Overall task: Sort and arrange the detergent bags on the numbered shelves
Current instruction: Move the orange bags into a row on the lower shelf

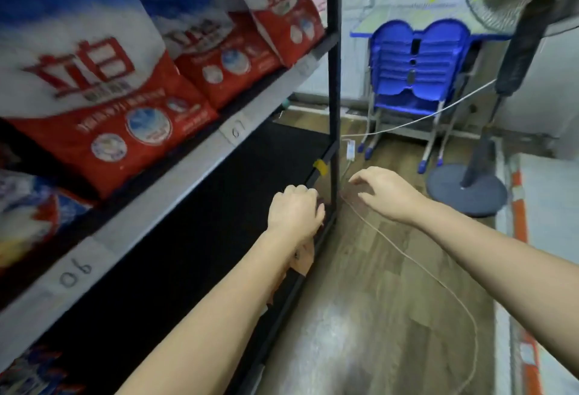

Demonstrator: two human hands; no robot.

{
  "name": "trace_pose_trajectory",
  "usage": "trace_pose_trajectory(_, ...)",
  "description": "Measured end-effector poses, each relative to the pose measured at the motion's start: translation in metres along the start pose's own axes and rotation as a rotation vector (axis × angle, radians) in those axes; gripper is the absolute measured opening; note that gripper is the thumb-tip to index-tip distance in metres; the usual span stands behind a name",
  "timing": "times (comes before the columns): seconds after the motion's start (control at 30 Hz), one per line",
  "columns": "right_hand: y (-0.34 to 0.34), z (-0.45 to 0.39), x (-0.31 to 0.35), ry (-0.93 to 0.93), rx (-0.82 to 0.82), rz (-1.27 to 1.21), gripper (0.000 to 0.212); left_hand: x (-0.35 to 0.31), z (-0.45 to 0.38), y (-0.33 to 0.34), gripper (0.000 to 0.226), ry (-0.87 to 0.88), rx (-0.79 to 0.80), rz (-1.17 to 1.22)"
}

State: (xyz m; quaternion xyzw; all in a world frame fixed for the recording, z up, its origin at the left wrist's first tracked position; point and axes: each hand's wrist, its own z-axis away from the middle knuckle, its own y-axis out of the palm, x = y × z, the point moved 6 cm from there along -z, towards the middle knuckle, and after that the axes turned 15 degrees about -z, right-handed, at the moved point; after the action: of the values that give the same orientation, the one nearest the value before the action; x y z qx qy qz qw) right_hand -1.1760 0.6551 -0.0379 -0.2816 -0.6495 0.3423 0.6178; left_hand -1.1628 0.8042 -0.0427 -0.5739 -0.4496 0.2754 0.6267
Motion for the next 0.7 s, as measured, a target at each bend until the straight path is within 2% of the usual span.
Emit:
trace_pose_trajectory(0.17,-0.147,0.033,0.093,-0.066,-0.108,0.09,0.036,0.011,0.014,-0.163,0.036,0.028,-0.16,-0.083)
trace_pose_trajectory(0.3,-0.248,0.04,0.192,-0.188,-0.196,0.129,0.033,0.058,0.034,-0.299,0.033,0.009,-0.346,-0.207)
trace_pose_trajectory(0.4,-0.298,0.04,0.275,-0.327,-0.282,0.105,0.034,0.108,0.063,-0.386,0.034,-0.089,-0.476,-0.308)
trace_pose_trajectory(0.57,-0.324,0.04,0.406,-0.578,-0.324,0.046,0.035,0.197,0.129,-0.486,0.035,-0.305,-0.593,-0.438)
trace_pose_trajectory(0.7,-0.296,0.034,0.49,-0.732,-0.264,0.001,0.032,0.267,0.185,-0.516,0.034,-0.481,-0.543,-0.534)
